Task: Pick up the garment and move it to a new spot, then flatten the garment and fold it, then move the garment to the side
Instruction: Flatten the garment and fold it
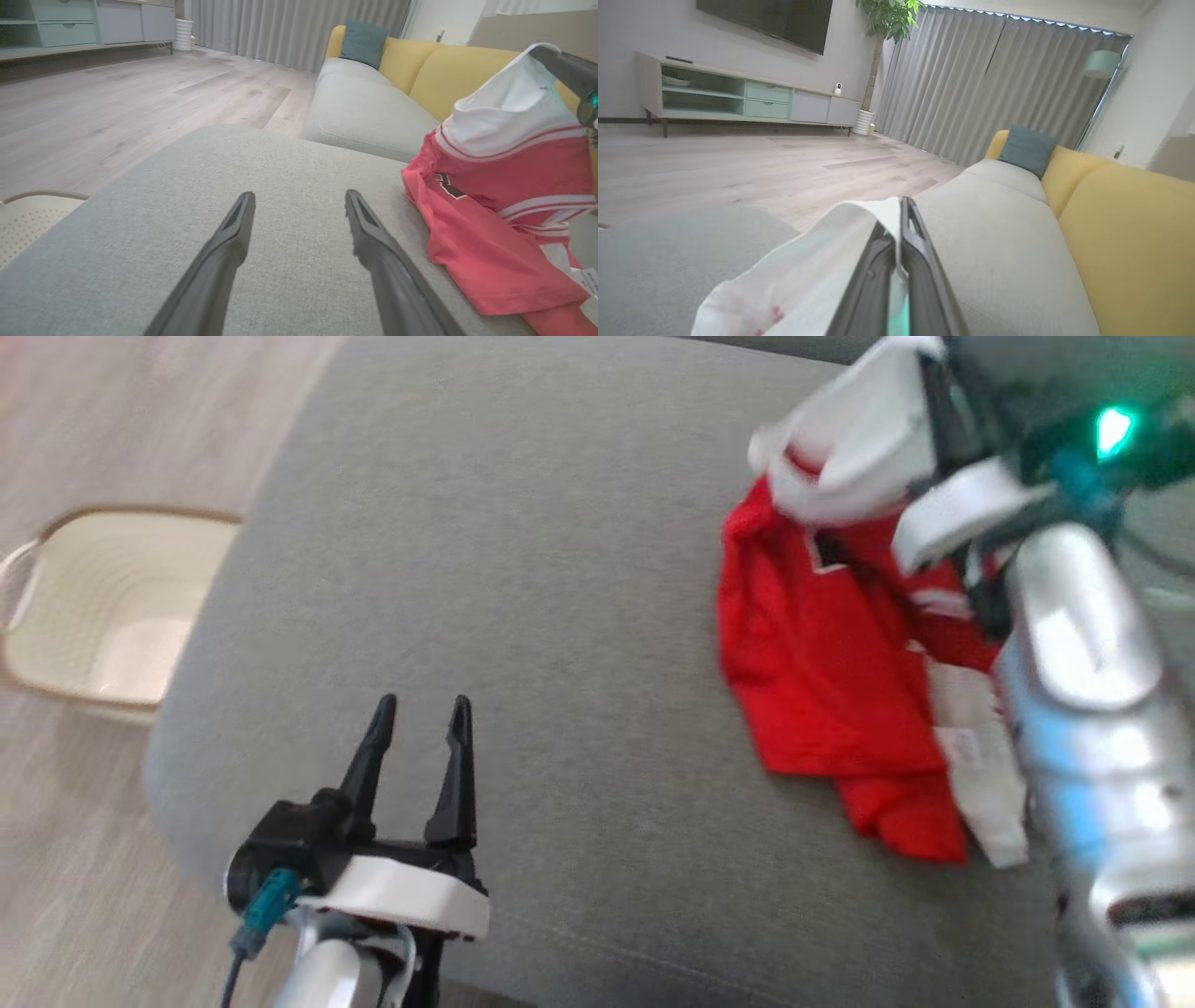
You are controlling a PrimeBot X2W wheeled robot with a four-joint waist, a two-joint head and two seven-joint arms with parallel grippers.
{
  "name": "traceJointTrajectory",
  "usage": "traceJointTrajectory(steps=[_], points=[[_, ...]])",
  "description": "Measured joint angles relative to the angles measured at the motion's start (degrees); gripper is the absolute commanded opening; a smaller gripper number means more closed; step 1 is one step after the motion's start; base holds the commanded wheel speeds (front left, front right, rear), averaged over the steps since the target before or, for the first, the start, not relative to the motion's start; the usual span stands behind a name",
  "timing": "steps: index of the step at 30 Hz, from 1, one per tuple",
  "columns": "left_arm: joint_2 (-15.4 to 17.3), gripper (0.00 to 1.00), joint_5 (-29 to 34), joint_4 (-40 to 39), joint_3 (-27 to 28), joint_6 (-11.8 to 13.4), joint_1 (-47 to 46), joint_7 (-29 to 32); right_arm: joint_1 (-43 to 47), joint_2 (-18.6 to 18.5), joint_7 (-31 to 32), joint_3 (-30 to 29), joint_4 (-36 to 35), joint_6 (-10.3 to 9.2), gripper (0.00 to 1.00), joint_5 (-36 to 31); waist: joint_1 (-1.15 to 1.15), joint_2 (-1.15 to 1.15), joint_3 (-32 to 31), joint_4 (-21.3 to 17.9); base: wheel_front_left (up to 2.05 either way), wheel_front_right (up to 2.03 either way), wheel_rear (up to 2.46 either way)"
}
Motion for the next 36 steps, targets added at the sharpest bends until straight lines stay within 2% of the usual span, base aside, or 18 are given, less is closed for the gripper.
traceJointTrajectory(steps=[4,6,10,11,12,13,18,25,31,36], points=[[-0.05,1.00,-1.04,0.13,-1.85,0.58,-0.29,0.00,-8.26,-2.18,0.23,1.78,7.35,0.00,0.00,-2.05,0.00,0.00,0.50,4.64,0.00,0.00,0.00],[-0.05,1.00,-1.58,0.38,-2.78,0.96,-0.29,0.00,-12.25,-2.40,0.18,4.02,12.91,0.00,0.00,-2.92,0.00,0.00,0.85,8.17,0.00,0.00,0.00],[-0.10,1.00,-2.12,0.56,-3.82,1.00,-0.28,0.01,-15.17,-1.98,0.16,8.04,21.38,0.00,0.00,-2.87,0.00,0.00,1.42,12.27,0.00,0.00,0.00],[-0.10,1.00,-2.13,0.56,-3.89,0.99,-0.28,0.00,-15.69,-1.66,0.16,8.72,23.42,0.00,0.35,-2.87,0.00,0.00,1.61,13.10,0.00,0.00,0.00],[-0.10,1.00,-2.24,0.56,-4.01,1.00,-0.29,0.00,-16.08,-1.42,0.18,9.36,25.17,0.00,0.62,-2.85,0.00,0.00,1.81,13.81,0.00,0.00,0.00],[-0.10,1.00,-2.52,0.55,-4.16,1.00,-0.29,0.00,-16.38,-1.19,0.18,9.85,26.74,0.00,0.98,-2.72,0.00,0.00,2.01,14.41,0.00,0.00,0.00],[-0.10,1.00,-2.54,0.51,-4.39,1.60,-0.28,0.00,-17.34,-0.92,-0.37,11.99,31.08,0.00,1.00,-1.13,0.00,0.00,2.77,14.78,0.00,0.00,0.00],[-0.11,1.00,-2.26,0.30,-2.82,1.99,-0.21,0.00,-17.15,-0.67,-0.88,16.68,32.63,0.00,1.00,3.00,0.00,0.00,1.99,9.88,0.00,0.00,0.00],[-0.11,1.00,-1.34,-0.10,-1.00,1.96,-0.09,0.00,-14.00,-1.67,-1.04,20.08,23.91,0.00,1.00,8.53,0.00,0.00,1.03,4.35,0.00,0.00,0.00],[-0.12,1.00,-0.48,-0.55,0.46,1.58,0.06,0.00,-5.05,-6.51,-1.12,21.84,14.79,0.00,1.00,14.91,0.00,0.00,0.30,-1.54,0.00,0.00,0.00]])
